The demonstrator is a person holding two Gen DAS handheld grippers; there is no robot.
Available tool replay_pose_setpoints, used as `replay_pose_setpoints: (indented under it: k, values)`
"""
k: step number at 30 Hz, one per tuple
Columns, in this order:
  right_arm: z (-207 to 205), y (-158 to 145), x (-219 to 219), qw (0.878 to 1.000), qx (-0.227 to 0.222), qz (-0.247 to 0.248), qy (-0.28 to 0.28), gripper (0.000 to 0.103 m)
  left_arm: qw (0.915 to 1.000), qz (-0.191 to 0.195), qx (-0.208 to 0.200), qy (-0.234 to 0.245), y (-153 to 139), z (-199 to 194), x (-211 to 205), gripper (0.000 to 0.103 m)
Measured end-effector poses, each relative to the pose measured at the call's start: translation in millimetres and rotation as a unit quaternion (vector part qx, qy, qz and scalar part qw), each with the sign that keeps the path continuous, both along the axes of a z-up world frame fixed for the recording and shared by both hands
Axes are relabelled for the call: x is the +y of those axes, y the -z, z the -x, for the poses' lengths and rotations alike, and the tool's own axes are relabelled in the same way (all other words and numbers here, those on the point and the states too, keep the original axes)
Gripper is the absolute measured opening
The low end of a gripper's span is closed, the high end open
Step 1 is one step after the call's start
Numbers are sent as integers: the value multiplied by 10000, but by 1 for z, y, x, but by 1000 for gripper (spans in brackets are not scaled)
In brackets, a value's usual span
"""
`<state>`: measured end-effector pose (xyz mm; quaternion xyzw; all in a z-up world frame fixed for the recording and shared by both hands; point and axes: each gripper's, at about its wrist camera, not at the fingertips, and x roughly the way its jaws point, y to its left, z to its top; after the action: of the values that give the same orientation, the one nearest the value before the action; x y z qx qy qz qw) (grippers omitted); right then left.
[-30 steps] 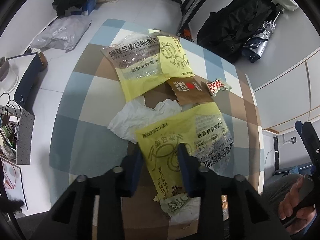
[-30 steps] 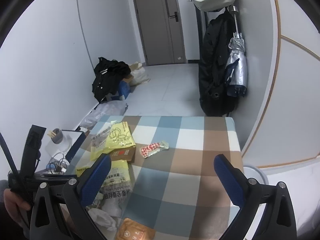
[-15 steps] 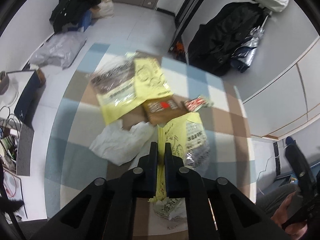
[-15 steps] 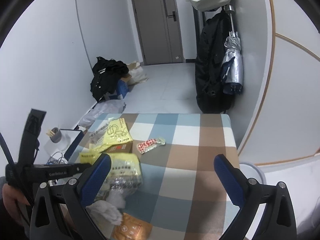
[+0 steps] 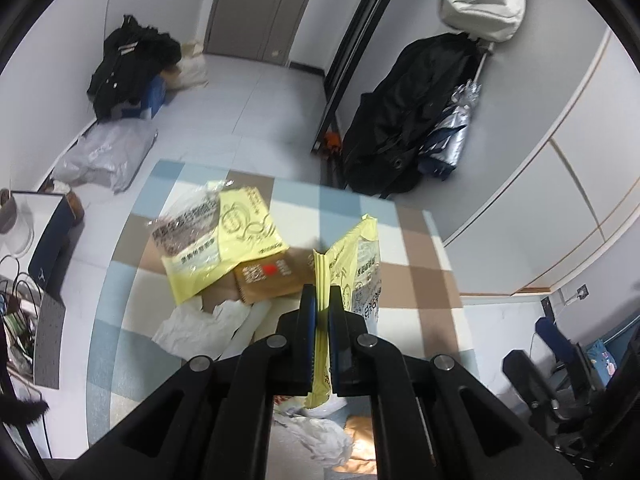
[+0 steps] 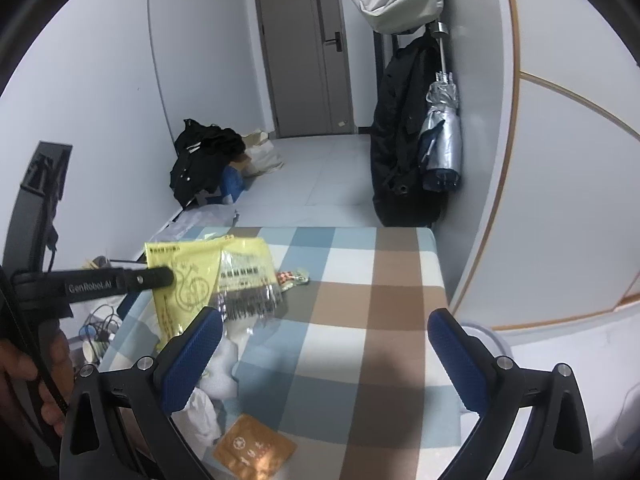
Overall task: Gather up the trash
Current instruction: 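Lift the yellow bag with the left gripper while the right gripper reaches toward the white tissue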
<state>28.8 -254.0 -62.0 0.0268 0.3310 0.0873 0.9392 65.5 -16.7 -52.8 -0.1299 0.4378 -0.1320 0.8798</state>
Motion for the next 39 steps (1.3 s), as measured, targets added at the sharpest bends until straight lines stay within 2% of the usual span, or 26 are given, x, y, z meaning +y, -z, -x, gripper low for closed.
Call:
replay_pose_setpoints:
  k: [7, 20, 25, 30, 33, 35, 37, 39]
  values:
    - [8, 1, -8, 9998, 28, -193, -67, 103, 9990, 221, -377, -42, -20, 11, 4, 2]
    - [24, 9, 25, 9943, 231, -381, -971, 100, 9906, 745, -1142, -51, -54, 32, 37, 2]
    - [21, 28, 50, 9860, 690, -353, -1475, 91, 9894, 812, -1199, -61, -52, 35, 52, 1]
    - [18, 56, 83, 9731, 1224, -45, -1953, 80, 9881, 824, -1293, -123, -52, 37, 66, 1]
    - [19, 68, 102, 9668, 1310, 279, -2177, 76, 9898, 701, -1225, -201, -48, 36, 71, 1]
    - [20, 75, 113, 9633, 1328, 520, -2272, 69, 9899, 709, -1206, -209, -47, 36, 74, 2]
    - [18, 82, 121, 9604, 1355, 724, -2323, 58, 9904, 687, -1178, -222, -45, 35, 76, 1]
    - [16, 88, 127, 9575, 1381, 901, -2368, 57, 9905, 588, -1218, -241, -45, 34, 77, 1]
